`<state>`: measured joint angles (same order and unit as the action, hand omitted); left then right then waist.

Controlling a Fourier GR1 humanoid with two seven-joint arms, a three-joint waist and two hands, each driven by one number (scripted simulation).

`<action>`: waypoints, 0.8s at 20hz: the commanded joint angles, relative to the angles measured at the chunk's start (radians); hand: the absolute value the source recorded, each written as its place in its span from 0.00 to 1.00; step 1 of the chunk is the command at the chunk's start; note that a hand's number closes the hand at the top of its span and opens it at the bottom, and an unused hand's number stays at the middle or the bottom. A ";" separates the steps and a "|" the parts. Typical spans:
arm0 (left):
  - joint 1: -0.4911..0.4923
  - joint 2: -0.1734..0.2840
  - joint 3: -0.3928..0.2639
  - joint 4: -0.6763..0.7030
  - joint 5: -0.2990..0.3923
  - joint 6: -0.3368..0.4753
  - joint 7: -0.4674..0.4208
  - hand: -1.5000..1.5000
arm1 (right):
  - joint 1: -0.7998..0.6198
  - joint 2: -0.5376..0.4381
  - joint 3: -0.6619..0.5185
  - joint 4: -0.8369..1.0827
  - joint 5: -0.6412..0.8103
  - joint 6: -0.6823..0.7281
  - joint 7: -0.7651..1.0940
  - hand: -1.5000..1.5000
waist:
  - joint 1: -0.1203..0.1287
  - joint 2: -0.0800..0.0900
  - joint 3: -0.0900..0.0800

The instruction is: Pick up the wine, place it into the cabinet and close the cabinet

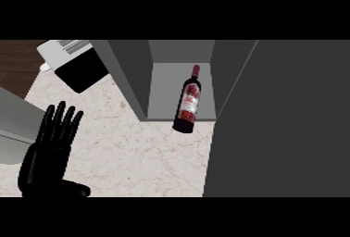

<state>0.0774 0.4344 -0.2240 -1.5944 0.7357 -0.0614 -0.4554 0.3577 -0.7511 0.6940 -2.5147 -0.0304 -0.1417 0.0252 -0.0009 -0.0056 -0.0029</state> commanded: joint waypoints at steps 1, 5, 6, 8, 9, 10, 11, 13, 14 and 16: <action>0.015 0.051 0.076 0.046 0.054 -0.081 0.001 0.00 | -0.006 0.040 0.122 -0.206 0.029 -0.009 0.106 1.00 | -0.003 0.002 0.000; -0.003 0.055 0.090 0.041 0.046 -0.089 0.001 0.00 | -0.081 0.036 0.082 -0.220 -0.038 0.020 0.164 1.00 | 0.008 0.006 -0.001; 0.037 0.074 0.093 0.039 0.041 -0.119 -0.006 0.00 | -0.111 0.080 0.097 -0.174 -0.015 0.000 0.181 1.00 | 0.015 0.005 -0.001; -0.002 0.104 0.131 0.017 0.087 -0.102 0.053 0.00 | -0.112 0.103 0.162 -0.176 0.026 -0.007 0.199 1.00 | 0.009 0.002 -0.001; 0.022 0.121 0.142 0.014 0.099 -0.130 0.053 0.00 | -0.128 0.101 0.141 -0.181 -0.004 0.002 0.205 1.00 | 0.016 0.003 -0.001; 0.021 0.111 0.125 0.013 0.080 -0.144 0.036 0.00 | -0.161 0.151 0.158 -0.100 -0.017 0.003 0.180 1.00 | 0.025 0.005 -0.001; 0.004 0.115 0.146 0.062 0.098 -0.163 0.038 0.00 | -0.172 0.136 0.124 -0.156 -0.020 0.000 0.212 1.00 | 0.016 0.007 -0.002; 0.034 0.118 0.131 0.036 0.087 -0.168 0.039 0.00 | -0.205 0.169 0.127 -0.131 -0.036 0.002 0.213 1.00 | 0.031 0.007 -0.003; 0.039 0.126 0.150 0.031 0.098 -0.178 0.031 0.00 | -0.199 0.167 0.121 -0.148 -0.061 0.004 0.233 1.00 | 0.033 0.006 -0.004; 0.025 0.163 0.181 0.046 0.134 -0.218 0.054 0.00 | -0.232 0.210 0.121 -0.091 -0.066 -0.001 0.237 1.00 | 0.041 0.009 -0.004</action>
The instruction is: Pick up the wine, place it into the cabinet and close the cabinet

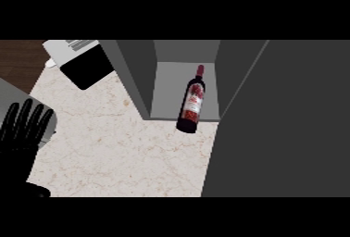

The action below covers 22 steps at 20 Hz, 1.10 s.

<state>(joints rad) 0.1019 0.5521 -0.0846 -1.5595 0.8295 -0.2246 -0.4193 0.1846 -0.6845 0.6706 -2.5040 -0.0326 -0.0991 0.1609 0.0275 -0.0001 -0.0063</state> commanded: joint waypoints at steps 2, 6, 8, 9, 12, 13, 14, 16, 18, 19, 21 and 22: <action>-0.025 0.026 0.032 0.033 0.017 -0.040 0.007 0.00 | -0.100 0.166 0.147 -0.089 -0.076 -0.030 0.125 1.00 | 0.009 0.006 -0.001; 0.005 0.019 0.027 0.022 0.018 -0.054 0.004 0.00 | -0.216 0.236 0.128 -0.026 -0.084 -0.026 0.193 1.00 | 0.032 0.005 -0.001; -0.022 0.028 0.027 0.027 0.020 -0.065 0.016 0.00 | -0.300 0.295 0.114 0.053 -0.082 -0.033 0.220 1.00 | 0.044 0.010 -0.002; -0.006 0.043 0.044 0.022 0.033 -0.072 0.019 0.00 | -0.320 0.322 0.111 0.059 -0.085 -0.051 0.256 1.00 | 0.048 0.006 -0.003; -0.001 0.051 0.062 0.050 0.031 -0.094 0.005 0.00 | -0.443 0.423 0.118 0.143 -0.063 -0.073 0.319 1.00 | 0.041 0.002 -0.002; -0.025 0.050 0.065 0.040 0.051 -0.073 0.035 0.00 | -0.509 0.465 0.109 0.180 -0.062 -0.076 0.349 1.00 | 0.031 0.002 -0.001; 0.002 0.052 0.061 0.042 0.040 -0.094 0.021 0.00 | -0.560 0.520 0.113 0.222 -0.046 -0.102 0.386 1.00 | 0.039 0.000 -0.002; -0.035 0.083 0.112 0.082 0.078 -0.101 0.046 0.00 | -0.686 0.630 0.117 0.317 0.007 -0.141 0.458 1.00 | 0.012 -0.001 0.000; -0.035 0.036 0.077 0.091 0.035 -0.091 0.016 0.00 | -0.820 0.675 0.102 0.446 -0.003 -0.200 0.448 1.00 | 0.015 0.001 0.000; -0.017 0.079 0.109 0.079 0.073 -0.125 0.048 0.00 | -0.887 0.677 0.061 0.467 -0.045 -0.224 0.490 1.00 | 0.013 0.000 0.002; -0.033 0.053 0.115 0.108 0.056 -0.126 0.018 0.00 | -0.997 0.680 0.030 0.597 -0.090 -0.268 0.464 1.00 | 0.011 0.003 0.003; -0.030 0.064 0.116 0.083 0.065 -0.111 0.050 0.00 | -1.044 0.681 0.005 0.657 -0.118 -0.290 0.425 1.00 | 0.014 0.003 0.004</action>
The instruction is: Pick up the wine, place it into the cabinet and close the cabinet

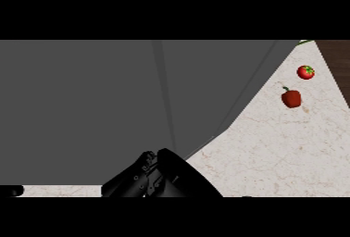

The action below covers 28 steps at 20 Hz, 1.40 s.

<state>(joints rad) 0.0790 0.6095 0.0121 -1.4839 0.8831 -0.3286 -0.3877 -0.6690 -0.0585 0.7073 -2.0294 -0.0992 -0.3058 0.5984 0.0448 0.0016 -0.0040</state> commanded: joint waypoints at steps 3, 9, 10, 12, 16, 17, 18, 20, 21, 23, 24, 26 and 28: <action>0.072 0.005 0.030 -0.003 -0.007 -0.067 -0.014 0.00 | -0.306 0.057 -0.102 0.295 -0.113 -0.086 -0.021 1.00 | -0.005 -0.001 0.003; 0.036 -0.042 0.053 0.024 -0.058 -0.028 -0.009 0.00 | -0.347 0.058 -0.182 0.421 -0.230 -0.060 -0.103 1.00 | -0.030 -0.001 0.004; -0.009 -0.066 0.034 0.102 -0.080 -0.065 -0.034 0.00 | -0.304 0.058 -0.162 0.464 -0.241 -0.044 -0.172 1.00 | -0.033 0.002 0.003; 0.095 -0.052 0.056 -0.034 -0.068 -0.043 -0.017 0.00 | -0.331 0.058 -0.163 0.500 -0.275 -0.095 -0.182 1.00 | -0.019 -0.002 0.004; 0.042 -0.023 0.114 0.054 -0.030 -0.106 0.007 0.00 | -0.317 0.059 -0.235 0.611 -0.305 -0.045 -0.245 1.00 | -0.026 0.000 0.004; -0.024 -0.040 0.106 0.125 -0.053 -0.091 0.009 0.00 | -0.247 0.037 -0.279 0.577 -0.290 0.055 -0.248 1.00 | -0.043 0.001 0.004; -0.047 -0.061 0.092 0.118 -0.067 -0.074 0.016 0.00 | -0.334 0.058 -0.295 0.639 -0.286 0.015 -0.212 1.00 | -0.038 0.000 0.003; 0.075 -0.052 0.108 -0.014 -0.046 -0.070 0.045 0.00 | -0.221 0.050 -0.272 0.614 -0.241 0.051 -0.264 1.00 | -0.033 -0.003 0.004; -0.038 -0.046 0.132 0.103 -0.058 -0.094 0.020 0.00 | -0.290 0.058 -0.323 0.689 -0.275 0.066 -0.271 1.00 | -0.037 0.001 0.004; 0.022 -0.059 0.124 0.039 -0.060 -0.088 0.033 0.00 | -0.288 0.033 -0.353 0.744 -0.254 0.135 -0.321 1.00 | -0.032 0.001 0.004; -0.049 -0.066 0.116 0.081 -0.059 -0.065 0.054 0.00 | -0.288 0.040 -0.352 0.759 -0.251 0.135 -0.320 1.00 | -0.038 0.002 0.004; -0.002 -0.068 0.122 0.021 -0.051 -0.061 0.064 0.00 | -0.288 0.042 -0.356 0.805 -0.223 0.146 -0.364 1.00 | -0.031 0.001 0.004; 0.019 -0.038 0.146 0.036 -0.028 -0.107 0.069 0.00 | -0.244 0.008 -0.370 0.813 -0.229 0.181 -0.406 1.00 | -0.029 0.002 0.004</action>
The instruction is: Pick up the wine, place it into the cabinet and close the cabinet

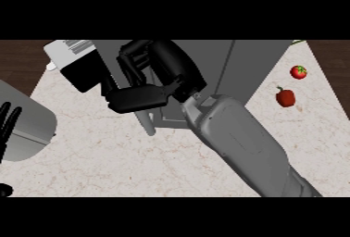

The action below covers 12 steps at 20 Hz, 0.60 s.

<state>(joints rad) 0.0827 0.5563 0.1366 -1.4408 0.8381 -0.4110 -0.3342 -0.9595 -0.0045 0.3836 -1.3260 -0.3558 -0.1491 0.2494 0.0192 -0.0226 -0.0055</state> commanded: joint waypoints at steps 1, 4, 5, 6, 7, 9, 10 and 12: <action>-0.052 -0.022 -0.009 0.038 -0.021 0.011 0.008 0.00 | -0.021 -0.031 -0.067 0.144 0.024 0.027 -0.037 1.00 | -0.011 0.028 0.005; -0.070 -0.028 -0.018 0.030 -0.033 0.018 0.013 0.00 | -0.040 -0.074 -0.103 0.171 0.013 0.075 -0.054 1.00 | -0.012 0.031 0.005; -0.017 0.002 0.010 0.003 0.011 -0.025 0.027 0.00 | -0.022 -0.088 -0.107 0.177 0.022 0.077 -0.072 1.00 | 0.001 0.028 0.005; -0.021 -0.022 -0.009 0.008 -0.022 -0.019 0.004 0.00 | -0.013 -0.066 -0.079 0.207 0.055 0.056 -0.096 1.00 | 0.002 0.030 0.005; -0.059 0.024 0.028 0.009 0.032 -0.018 0.050 0.00 | -0.027 -0.078 -0.098 0.212 0.048 0.066 -0.095 1.00 | 0.000 0.031 0.005; -0.035 -0.011 -0.011 0.011 -0.021 -0.029 0.018 0.00 | -0.016 -0.092 -0.106 0.226 0.042 0.084 -0.107 1.00 | 0.001 0.032 0.005; -0.021 -0.025 -0.006 -0.006 -0.005 -0.013 0.021 0.00 | -0.011 -0.104 -0.118 0.226 0.028 0.113 -0.123 1.00 | 0.006 0.031 0.005; -0.035 -0.006 -0.006 0.013 -0.002 -0.035 0.038 0.00 | 0.014 -0.081 -0.092 0.241 0.046 0.110 -0.150 1.00 | 0.003 0.033 0.005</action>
<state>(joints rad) 0.0460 0.5502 0.1345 -1.4332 0.8365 -0.4335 -0.3050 -0.9688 -0.0255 0.3633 -1.2330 -0.3328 -0.0176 0.1212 0.0321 -0.0403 -0.0132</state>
